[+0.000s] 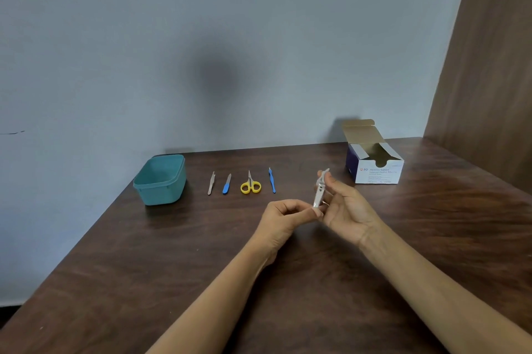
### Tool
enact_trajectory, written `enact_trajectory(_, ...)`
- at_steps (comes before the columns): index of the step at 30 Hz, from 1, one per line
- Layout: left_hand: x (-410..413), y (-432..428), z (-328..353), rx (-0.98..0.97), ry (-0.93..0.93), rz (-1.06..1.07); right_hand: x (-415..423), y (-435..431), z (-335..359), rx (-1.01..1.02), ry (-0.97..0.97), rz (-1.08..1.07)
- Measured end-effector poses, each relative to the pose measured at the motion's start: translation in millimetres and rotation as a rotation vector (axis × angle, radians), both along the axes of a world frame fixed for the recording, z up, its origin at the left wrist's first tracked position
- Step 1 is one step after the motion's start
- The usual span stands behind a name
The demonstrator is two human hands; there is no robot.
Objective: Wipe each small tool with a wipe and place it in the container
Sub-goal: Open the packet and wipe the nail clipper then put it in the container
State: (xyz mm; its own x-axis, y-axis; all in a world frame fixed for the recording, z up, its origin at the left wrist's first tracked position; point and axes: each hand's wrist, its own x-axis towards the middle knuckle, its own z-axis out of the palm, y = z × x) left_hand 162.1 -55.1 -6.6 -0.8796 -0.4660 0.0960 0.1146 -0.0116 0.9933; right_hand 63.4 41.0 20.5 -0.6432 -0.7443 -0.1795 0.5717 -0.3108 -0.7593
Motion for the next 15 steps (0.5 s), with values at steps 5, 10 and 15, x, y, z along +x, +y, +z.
enact_trajectory(5, -0.5, 1.2, -1.5, -0.014, -0.006, -0.015, -9.6, -1.1, -6.0, 0.019, -0.029, -0.037)
enact_trajectory(10, -2.7, -1.8, -2.0, -0.018, -0.014, 0.082, -17.2, -0.9, -9.1, 0.019, -0.037, -0.100)
enact_trajectory(15, -1.7, -5.0, 0.4, 0.010, -0.029, 0.167, -18.0, -2.8, -16.4, 0.088, 0.023, -0.122)
